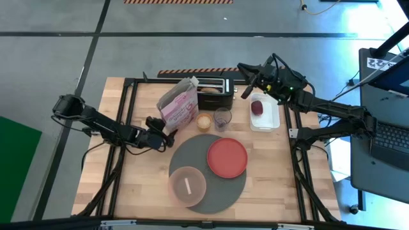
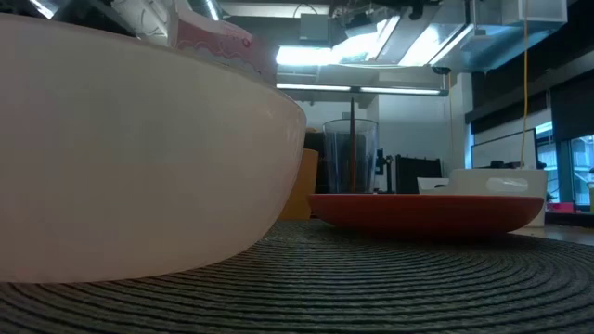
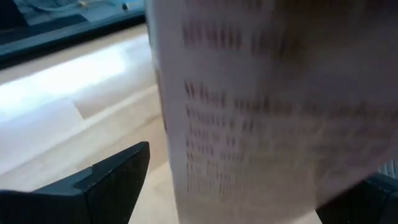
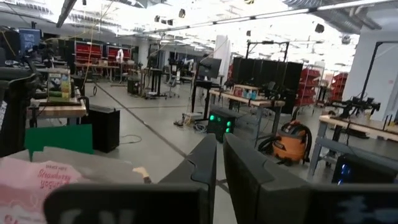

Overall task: Arrange a breakfast setting
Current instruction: Pour the cereal from the cereal box into the light pink bowl

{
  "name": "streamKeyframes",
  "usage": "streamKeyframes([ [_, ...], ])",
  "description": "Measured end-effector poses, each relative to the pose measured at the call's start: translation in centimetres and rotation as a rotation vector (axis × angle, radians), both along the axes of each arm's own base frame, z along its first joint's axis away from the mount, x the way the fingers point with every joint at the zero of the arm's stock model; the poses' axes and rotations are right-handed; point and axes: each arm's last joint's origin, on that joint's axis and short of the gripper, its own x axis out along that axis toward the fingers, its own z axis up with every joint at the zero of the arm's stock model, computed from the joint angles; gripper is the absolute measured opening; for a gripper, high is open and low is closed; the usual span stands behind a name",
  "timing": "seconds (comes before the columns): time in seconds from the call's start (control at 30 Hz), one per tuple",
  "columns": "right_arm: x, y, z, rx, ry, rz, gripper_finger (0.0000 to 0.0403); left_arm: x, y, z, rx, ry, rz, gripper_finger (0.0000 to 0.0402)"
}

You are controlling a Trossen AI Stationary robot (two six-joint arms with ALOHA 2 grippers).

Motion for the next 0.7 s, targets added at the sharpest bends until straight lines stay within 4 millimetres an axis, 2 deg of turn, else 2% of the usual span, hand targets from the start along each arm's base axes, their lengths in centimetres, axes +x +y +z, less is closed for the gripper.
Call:
streamKeyframes([
  [0.2, 0.09, 0.02, -0.37, 0.026, 0.028, 0.02, 0.0035, 0.08, 0.03, 0.16, 0.015, -0.023, 0.021, 0.0367],
  [0.6, 0.08, 0.02, -0.34, 0.025, 0.026, 0.019, 0.0035, 0.13, -0.08, 0.07, -0.027, -0.011, -0.023, 0.0236],
  [0.7, 0.08, 0.02, -0.34, 0.025, 0.026, 0.019, 0.0035, 0.19, -0.16, 0.05, -0.045, -0.006, -0.046, 0.0214],
])
